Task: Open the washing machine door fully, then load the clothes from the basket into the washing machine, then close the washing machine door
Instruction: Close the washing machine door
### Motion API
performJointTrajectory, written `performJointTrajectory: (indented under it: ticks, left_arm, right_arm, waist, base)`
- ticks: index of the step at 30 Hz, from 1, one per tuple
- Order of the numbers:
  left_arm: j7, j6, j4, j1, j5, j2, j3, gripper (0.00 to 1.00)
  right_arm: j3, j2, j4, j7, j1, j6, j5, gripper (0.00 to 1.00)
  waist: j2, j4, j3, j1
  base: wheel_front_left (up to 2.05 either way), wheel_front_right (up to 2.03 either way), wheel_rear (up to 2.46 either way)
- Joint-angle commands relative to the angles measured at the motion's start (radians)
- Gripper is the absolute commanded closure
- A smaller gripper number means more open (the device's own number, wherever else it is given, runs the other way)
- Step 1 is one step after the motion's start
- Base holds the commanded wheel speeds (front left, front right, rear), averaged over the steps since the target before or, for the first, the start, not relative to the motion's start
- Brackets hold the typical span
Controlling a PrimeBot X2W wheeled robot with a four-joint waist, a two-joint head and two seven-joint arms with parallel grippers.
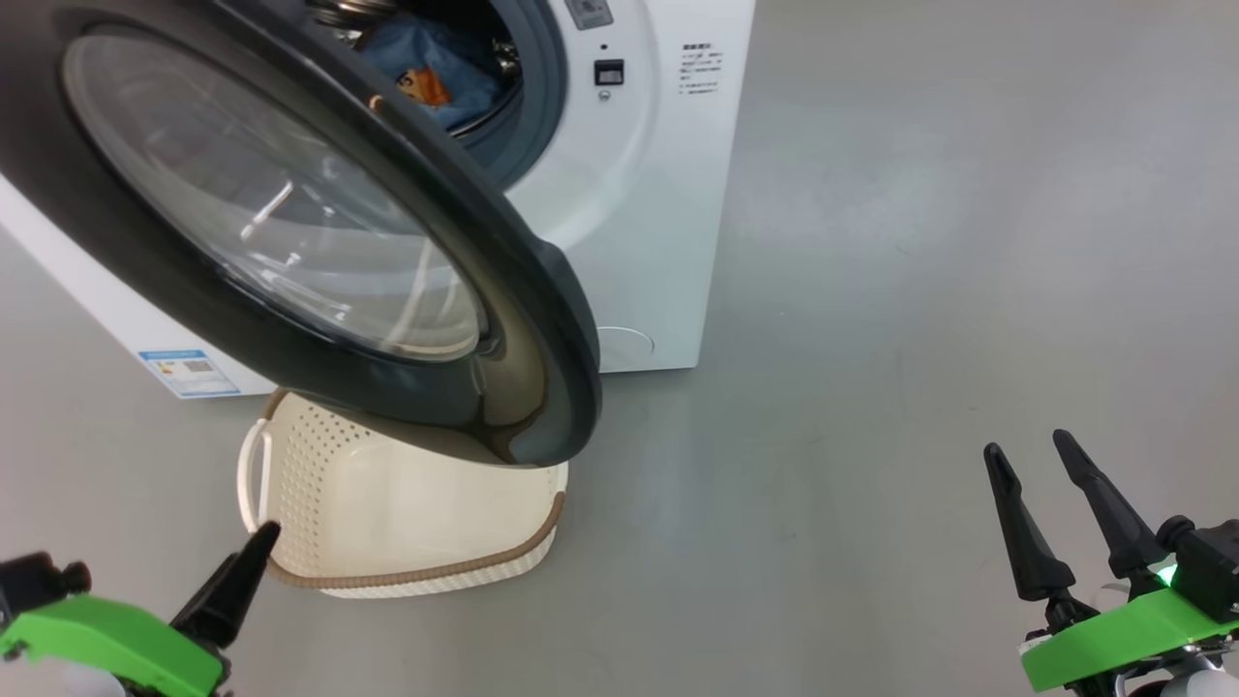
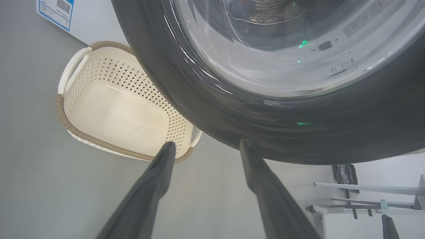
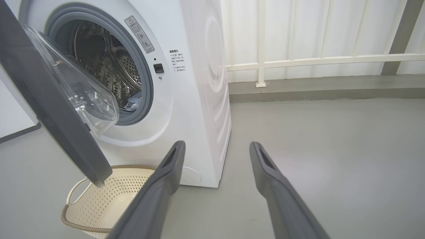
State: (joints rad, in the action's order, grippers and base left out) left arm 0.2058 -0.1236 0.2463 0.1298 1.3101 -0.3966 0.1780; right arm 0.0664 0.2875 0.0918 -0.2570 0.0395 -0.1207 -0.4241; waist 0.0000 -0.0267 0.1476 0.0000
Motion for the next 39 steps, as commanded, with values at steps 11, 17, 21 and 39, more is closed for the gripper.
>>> performJointTrajectory:
  ticks: [11,17,21,39]
  left_arm:
    - [-0.301,-0.007,0.022,0.004,-0.076,-0.118,0.114,0.0]
    - [-0.457,-0.007,0.071,0.012,-0.166,-0.134,0.165,0.0]
    - [-0.467,-0.007,0.083,0.015,-0.304,-0.093,0.072,0.0]
    - [-0.468,-0.007,-0.086,-0.124,-0.851,0.188,-0.262,0.0]
  right_arm:
    - [0.012,0.018,-0.008,-0.005,0.008,-0.01,-0.005,0.0]
    - [0.006,0.016,-0.003,-0.005,0.01,-0.01,-0.007,0.0]
    - [-0.004,0.012,-0.001,-0.005,0.01,-0.01,-0.008,0.0]
    - [-0.018,0.014,0.003,-0.005,0.001,-0.01,-0.01,0.0]
  waist:
    - [0.0,-0.05,0.001,0.0]
    - [0.0,-0.07,-0.005,0.0]
    - [0.0,-0.075,-0.005,0.0]
    - [0.0,-0.069,-0.024,0.0]
  base:
    - [0.0,0.0,0.0]
    - [0.0,0.0,0.0]
    - [0.0,0.0,0.0]
    - [0.0,0.0,0.0]
